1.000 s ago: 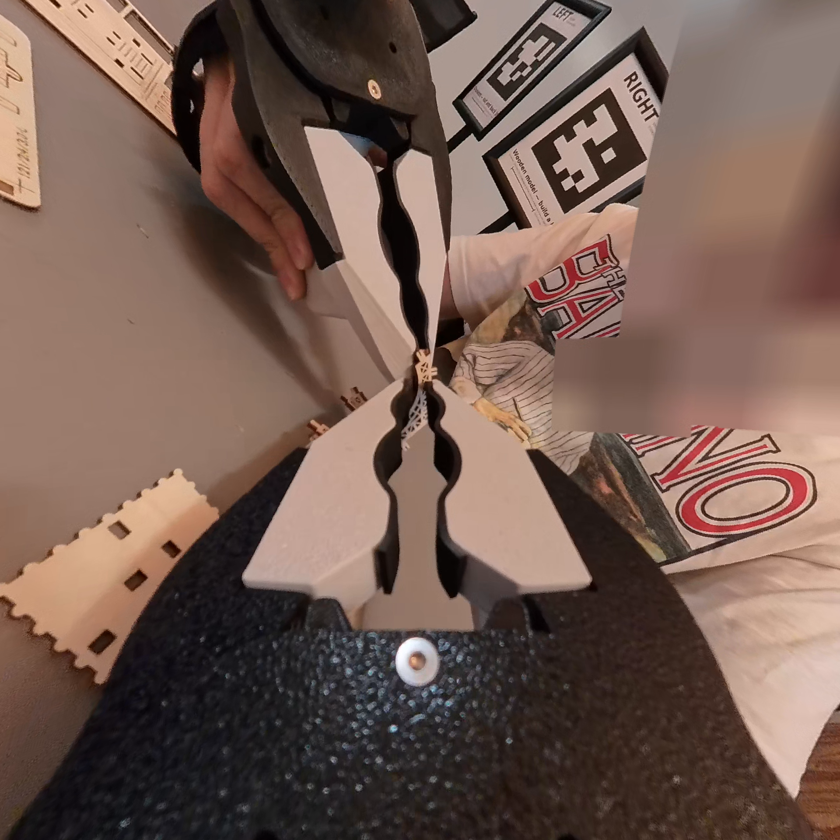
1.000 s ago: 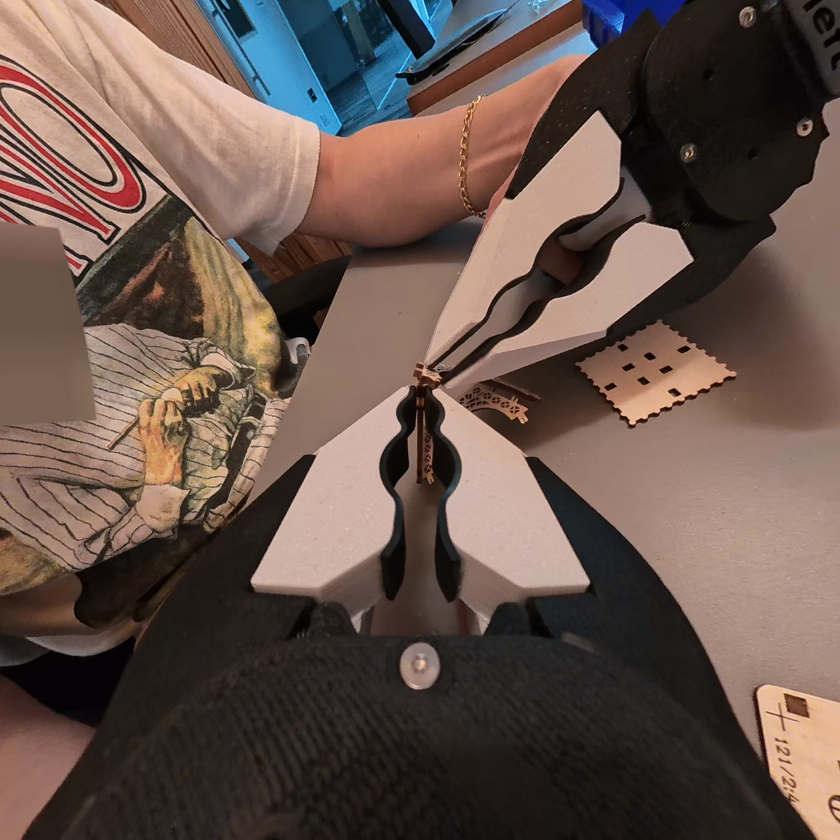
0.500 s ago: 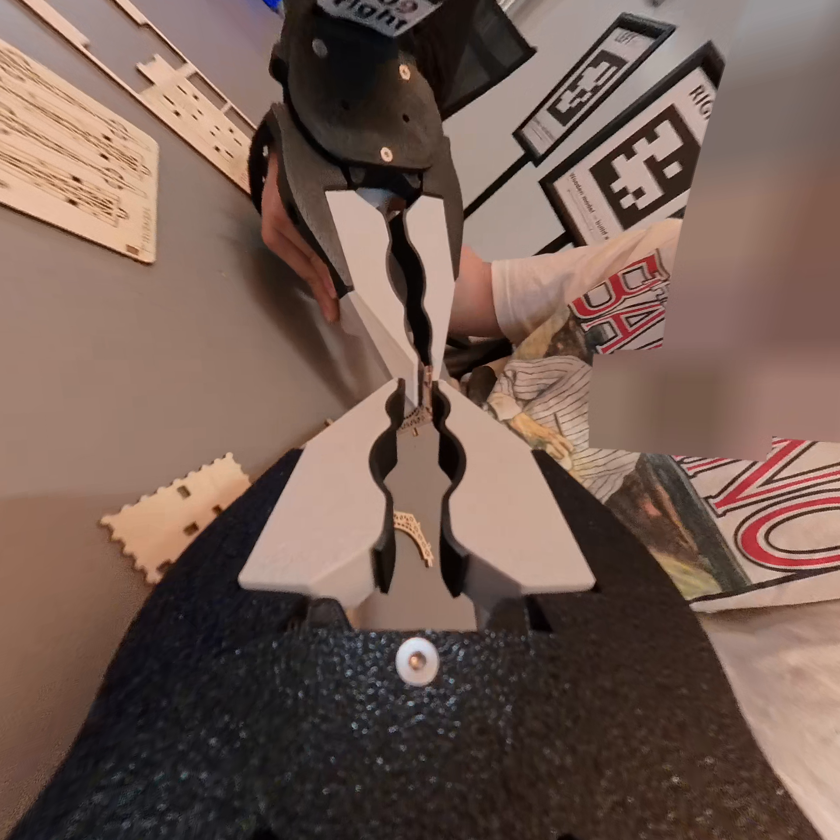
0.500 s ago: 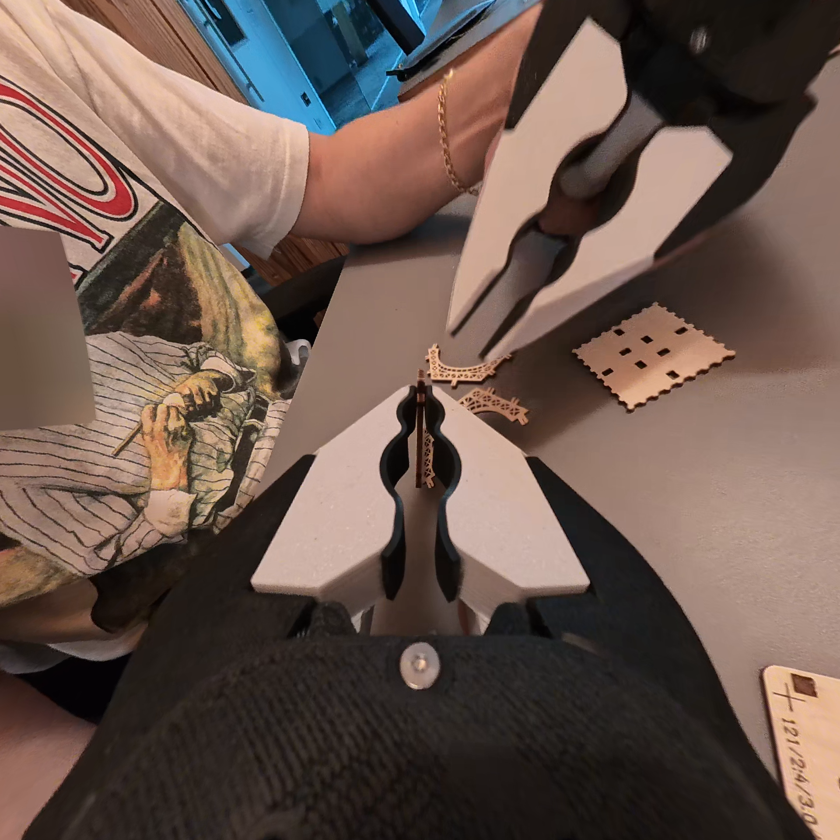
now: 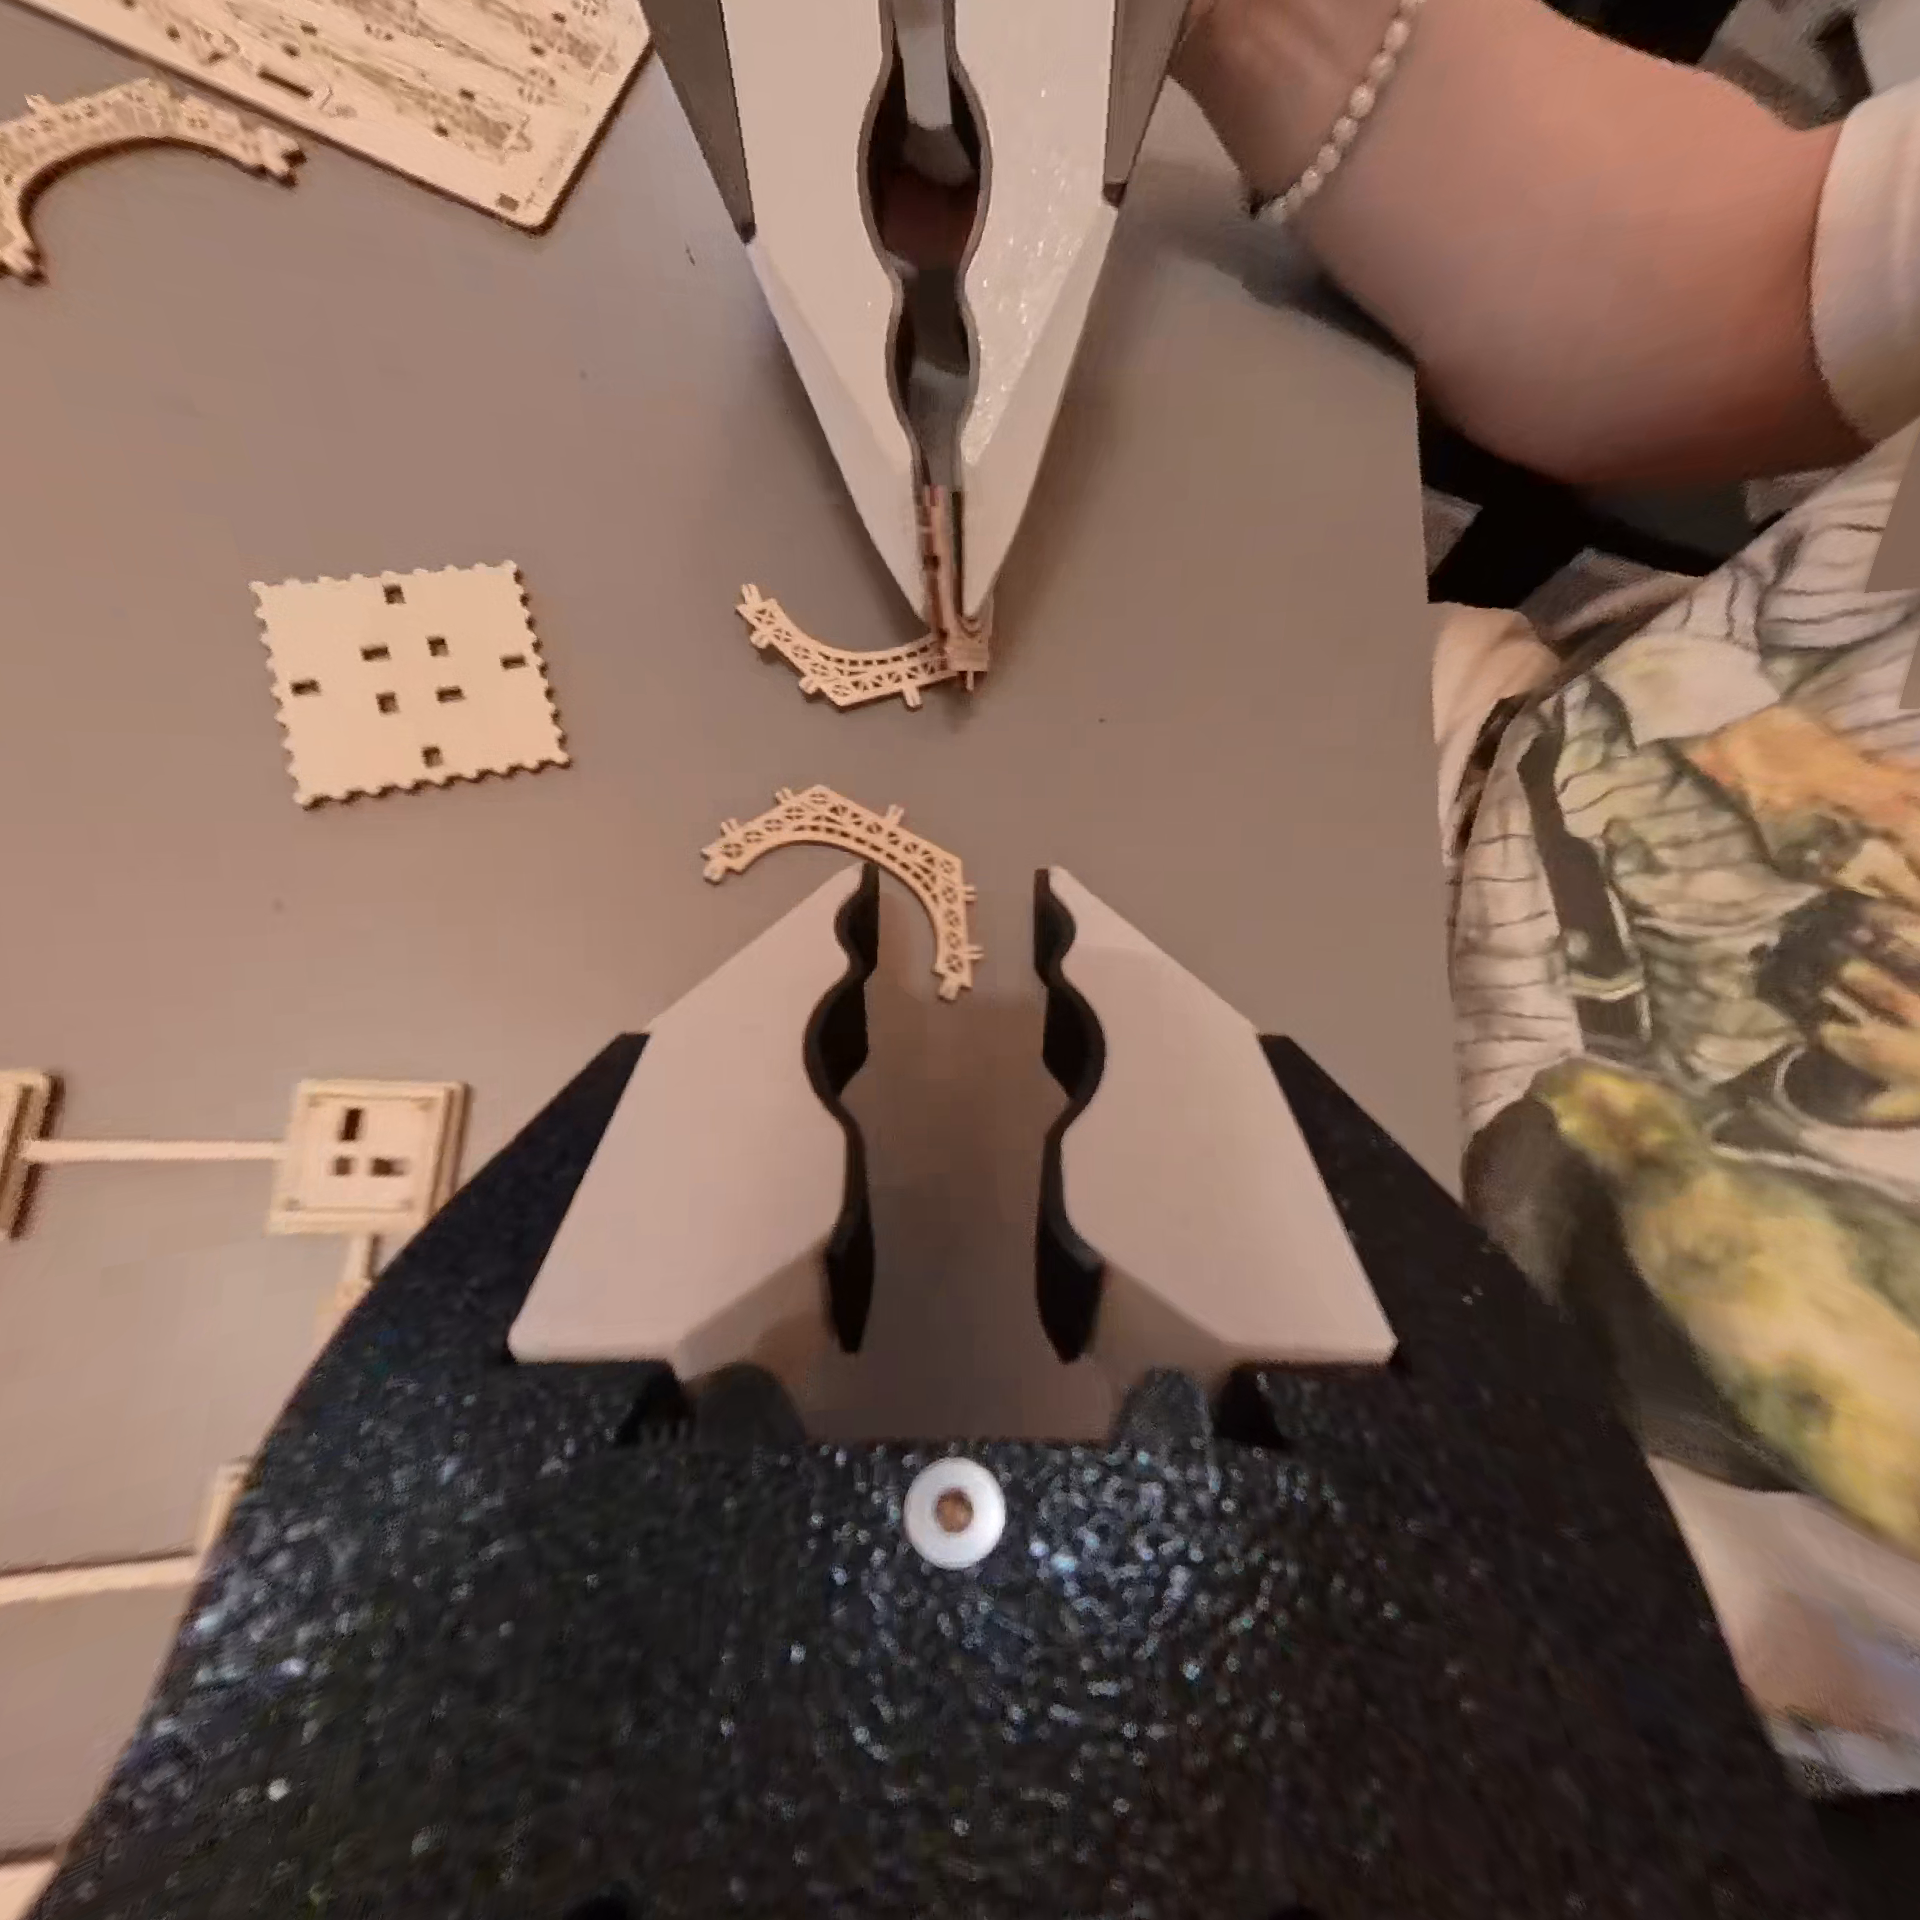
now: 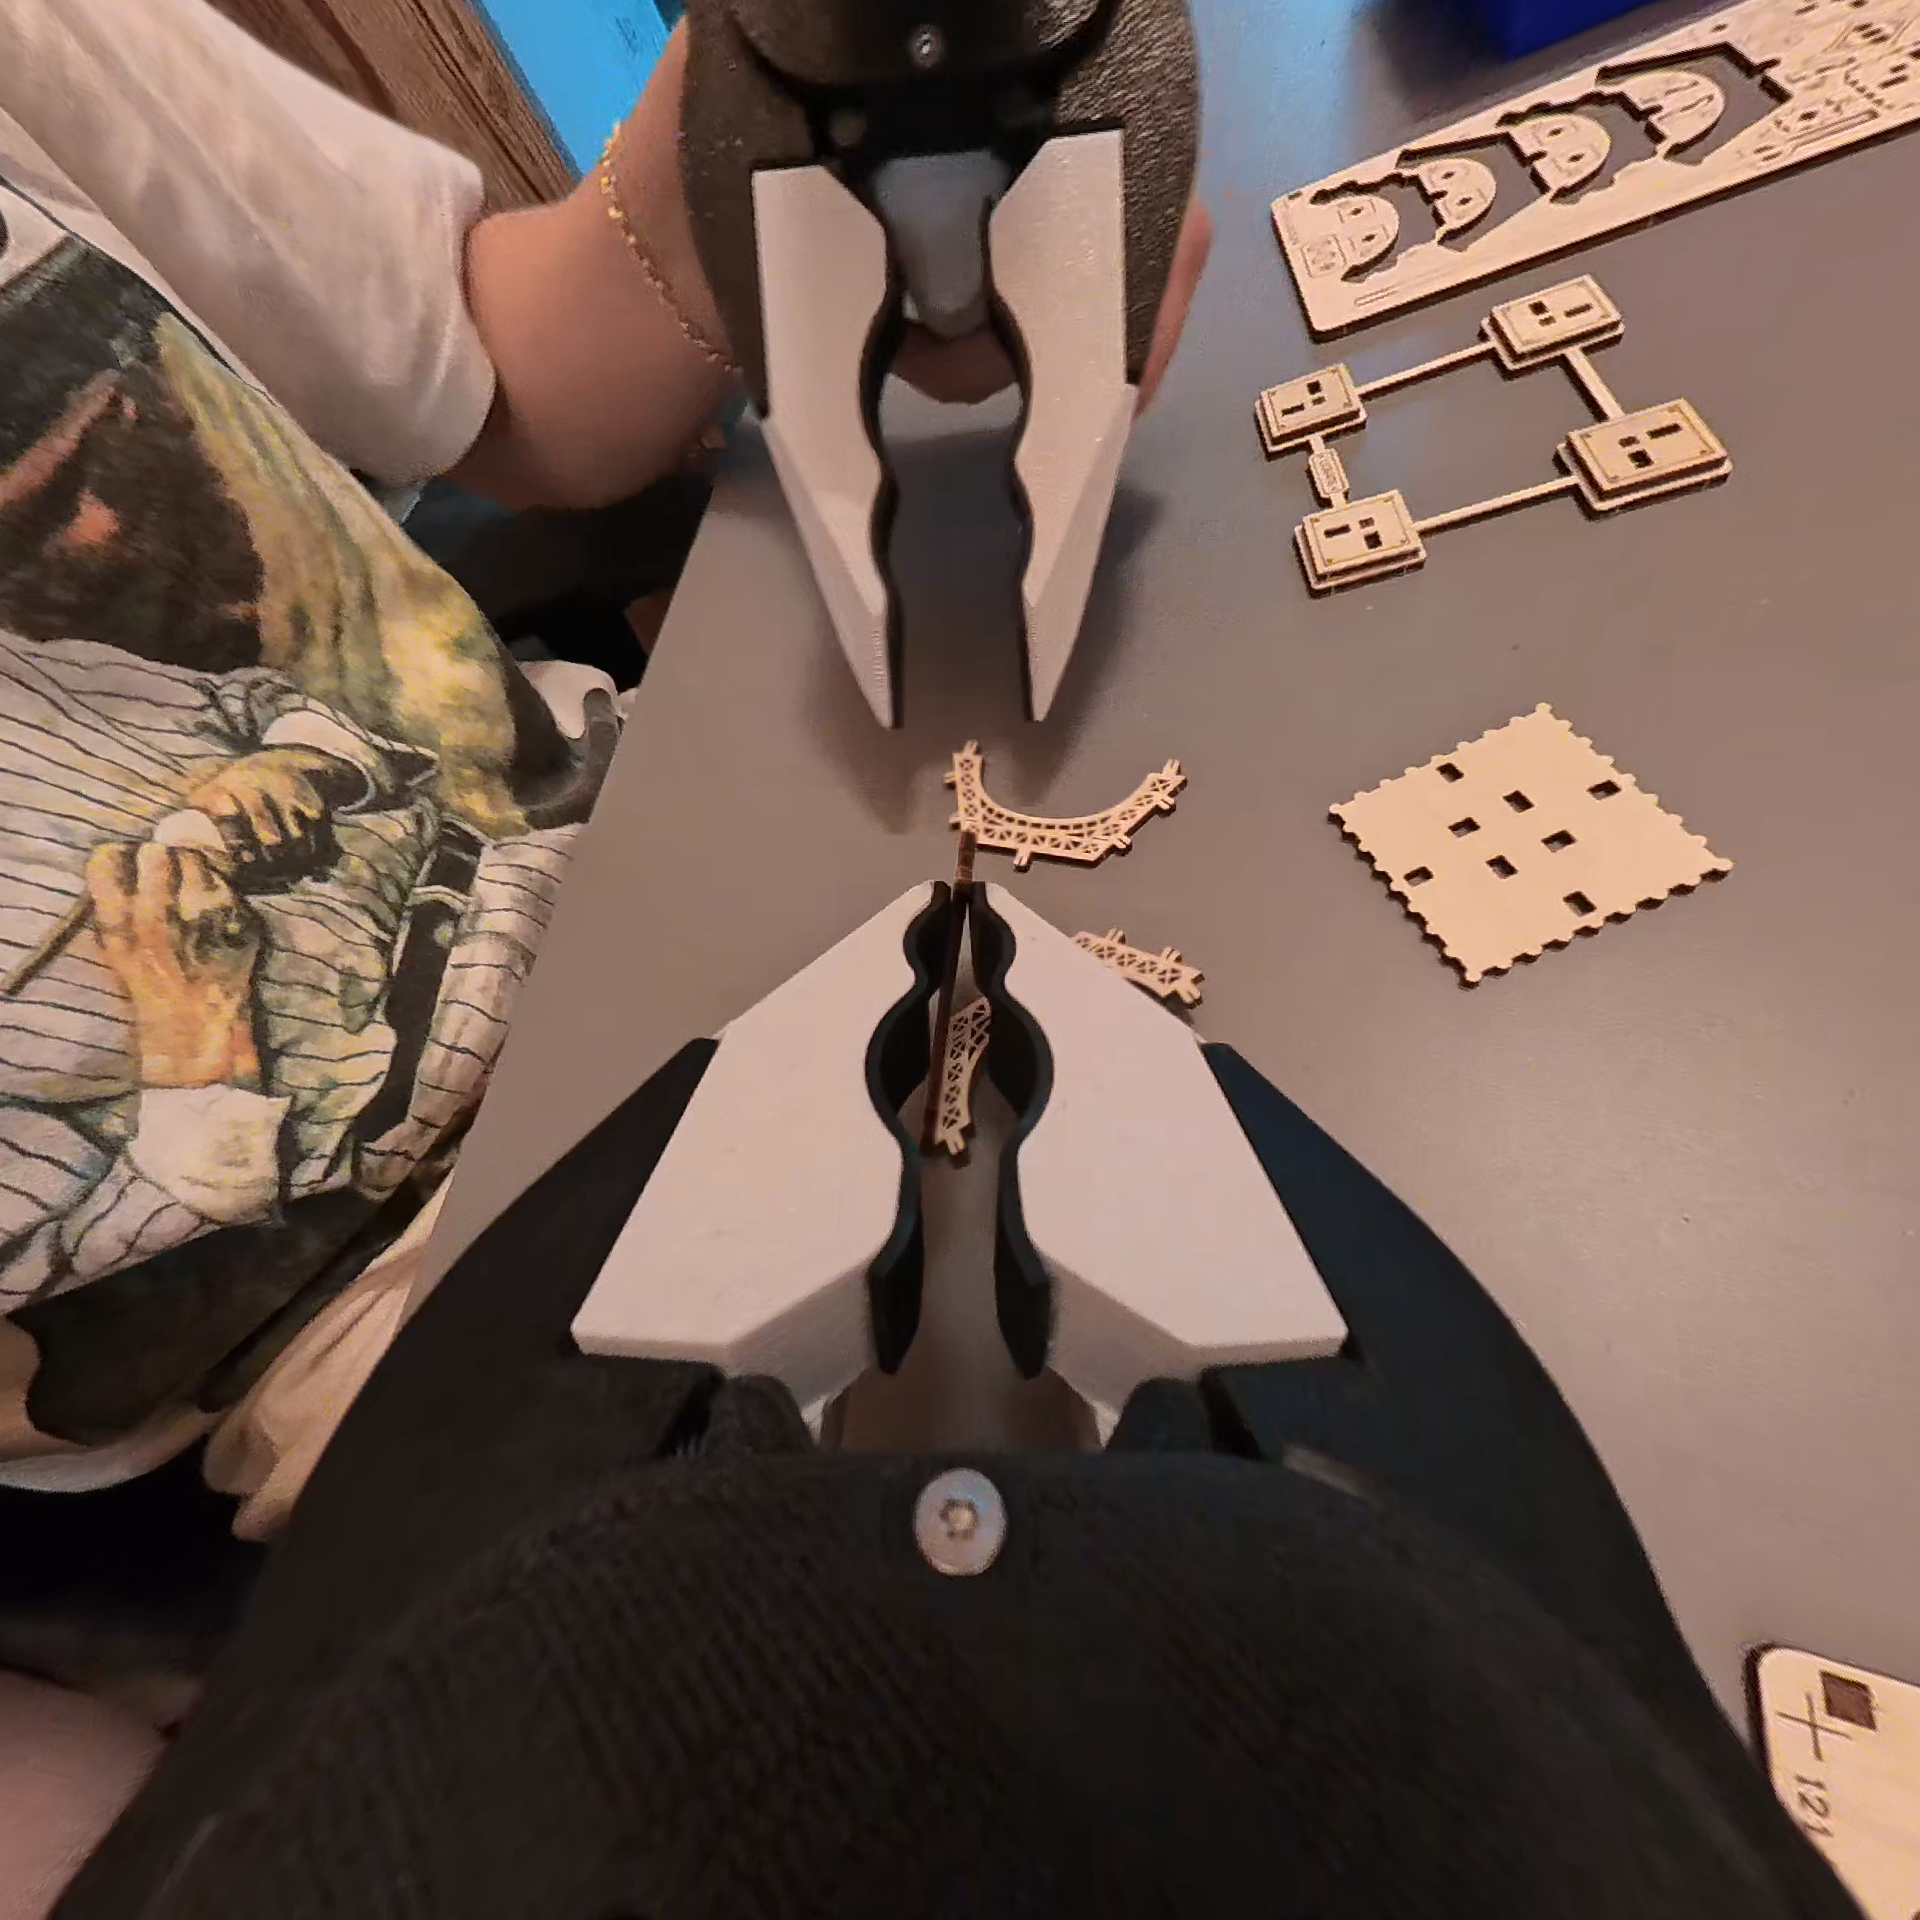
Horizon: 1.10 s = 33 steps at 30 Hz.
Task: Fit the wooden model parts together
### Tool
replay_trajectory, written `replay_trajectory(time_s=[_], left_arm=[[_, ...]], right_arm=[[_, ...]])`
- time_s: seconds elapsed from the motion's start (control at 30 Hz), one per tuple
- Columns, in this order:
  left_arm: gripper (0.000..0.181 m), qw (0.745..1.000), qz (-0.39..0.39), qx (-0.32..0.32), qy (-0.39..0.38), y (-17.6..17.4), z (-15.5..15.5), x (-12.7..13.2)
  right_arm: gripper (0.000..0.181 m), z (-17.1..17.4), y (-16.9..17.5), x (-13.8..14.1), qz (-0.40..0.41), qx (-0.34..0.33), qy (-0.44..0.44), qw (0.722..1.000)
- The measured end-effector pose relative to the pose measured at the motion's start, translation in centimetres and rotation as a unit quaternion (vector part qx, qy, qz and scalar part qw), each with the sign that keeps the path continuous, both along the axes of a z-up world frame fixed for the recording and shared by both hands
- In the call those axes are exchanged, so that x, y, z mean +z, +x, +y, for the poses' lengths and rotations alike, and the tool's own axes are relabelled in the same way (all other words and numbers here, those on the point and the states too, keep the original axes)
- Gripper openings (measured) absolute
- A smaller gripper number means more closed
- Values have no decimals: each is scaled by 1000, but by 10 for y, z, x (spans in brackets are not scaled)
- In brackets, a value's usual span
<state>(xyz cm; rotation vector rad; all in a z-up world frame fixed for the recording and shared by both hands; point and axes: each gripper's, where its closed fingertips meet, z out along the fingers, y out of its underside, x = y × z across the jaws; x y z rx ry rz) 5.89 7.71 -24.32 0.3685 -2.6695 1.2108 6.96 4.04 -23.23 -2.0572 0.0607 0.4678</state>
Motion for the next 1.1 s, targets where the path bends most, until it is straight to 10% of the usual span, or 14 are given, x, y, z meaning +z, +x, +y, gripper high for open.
replay_trajectory(time_s=[0.53, 0.7, 0.93, 1.1], left_arm=[[3, 991, -66, 105, 43, 1, 1, -21], [4, 979, -147, 134, -46, 6, 7, 28], [4, 913, -210, 149, -317, -13, -1, 129], [3, 863, -290, 203, -362, -5, 12, 142]], right_arm=[[40, -25, 28, 32, -88, -130, -1, 988], [36, -26, 33, 65, -97, -214, 17, 972], [38, 21, -8, 129, 63, -129, 214, 966], [27, 36, -7, 141, 44, -161, 211, 963]])
